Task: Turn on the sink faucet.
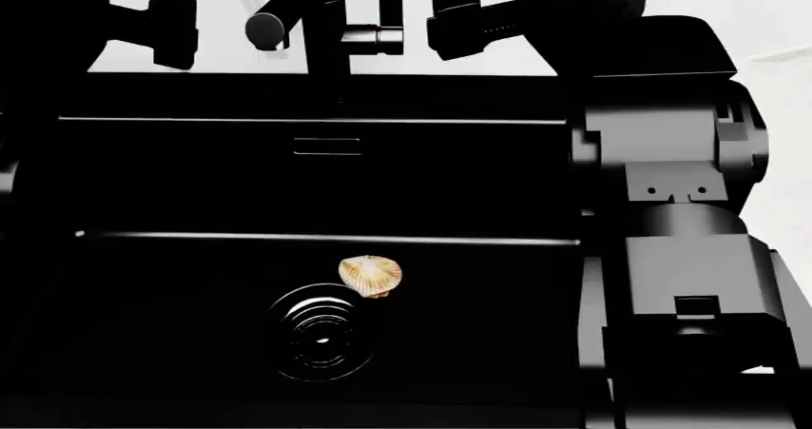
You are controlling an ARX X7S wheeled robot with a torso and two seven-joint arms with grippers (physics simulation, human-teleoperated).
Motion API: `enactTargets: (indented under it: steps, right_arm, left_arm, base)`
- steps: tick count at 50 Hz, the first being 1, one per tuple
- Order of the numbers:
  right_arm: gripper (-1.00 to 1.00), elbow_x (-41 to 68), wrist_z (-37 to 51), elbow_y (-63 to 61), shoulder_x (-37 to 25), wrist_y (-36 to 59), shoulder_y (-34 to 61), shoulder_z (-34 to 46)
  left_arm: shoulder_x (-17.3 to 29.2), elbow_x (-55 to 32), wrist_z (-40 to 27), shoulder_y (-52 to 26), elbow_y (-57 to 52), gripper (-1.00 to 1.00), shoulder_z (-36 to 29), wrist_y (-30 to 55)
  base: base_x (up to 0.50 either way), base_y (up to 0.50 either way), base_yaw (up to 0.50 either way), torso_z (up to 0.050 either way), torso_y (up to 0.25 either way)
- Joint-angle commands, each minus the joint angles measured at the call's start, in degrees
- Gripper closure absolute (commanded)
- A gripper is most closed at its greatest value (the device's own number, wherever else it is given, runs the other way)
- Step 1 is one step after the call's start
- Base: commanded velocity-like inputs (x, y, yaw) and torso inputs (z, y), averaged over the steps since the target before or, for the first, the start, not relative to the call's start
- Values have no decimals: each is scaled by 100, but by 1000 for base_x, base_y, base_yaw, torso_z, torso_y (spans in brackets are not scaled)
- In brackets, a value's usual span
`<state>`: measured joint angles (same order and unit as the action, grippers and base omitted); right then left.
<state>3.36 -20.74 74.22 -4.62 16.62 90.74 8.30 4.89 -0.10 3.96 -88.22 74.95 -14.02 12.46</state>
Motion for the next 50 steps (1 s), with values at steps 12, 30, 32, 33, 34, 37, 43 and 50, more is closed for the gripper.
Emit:
enactTargets:
  steps: [12, 30, 32, 33, 34, 37, 43, 50]
  right_arm:
    - [-100, -249, -50, 73, 90, -98, -216, -120]
    - [-100, -277, -155, 73, 157, -112, -340, -119]
    - [-100, -269, -219, 72, 204, -110, -376, -111]
    - [-100, -274, -252, 71, 234, -123, -400, -92]
    - [-100, -258, -304, 69, 276, -133, -432, -88]
    - [-100, -251, -308, 68, 362, -116, -486, -45]
    - [-100, 197, -375, -760, 452, 364, -898, 477]
    - [-100, 1944, -84, 53, 460, -135, -637, 2199]
  left_arm:
    - [84, -10, -48, 286, 3, -100, 11, -69]
    - [110, -25, -71, 347, 2, -100, 69, -181]
    - [123, -32, -68, 378, 2, -100, 85, -200]
    - [120, -28, -73, 393, 2, -100, 84, -203]
    - [121, -40, -42, 394, 2, -100, 96, -237]
    - [107, -46, -12, 435, 2, -100, 108, -257]
    - [151, -46, -51, 629, 2, -100, 145, -362]
    - [192, -35, -46, 620, 2, -100, 166, -399]
  base:
    - [366, 0, 0, 0, 0]
    - [382, 0, 0, 0, 1]
    - [334, 0, 0, 0, 0]
    - [184, 0, 0, 0, 0]
    - [94, 0, 0, 0, 0]
    - [4, 0, 0, 0, 0]
    - [0, 0, 0, 0, 0]
    - [0, 0, 0, 0, 0]
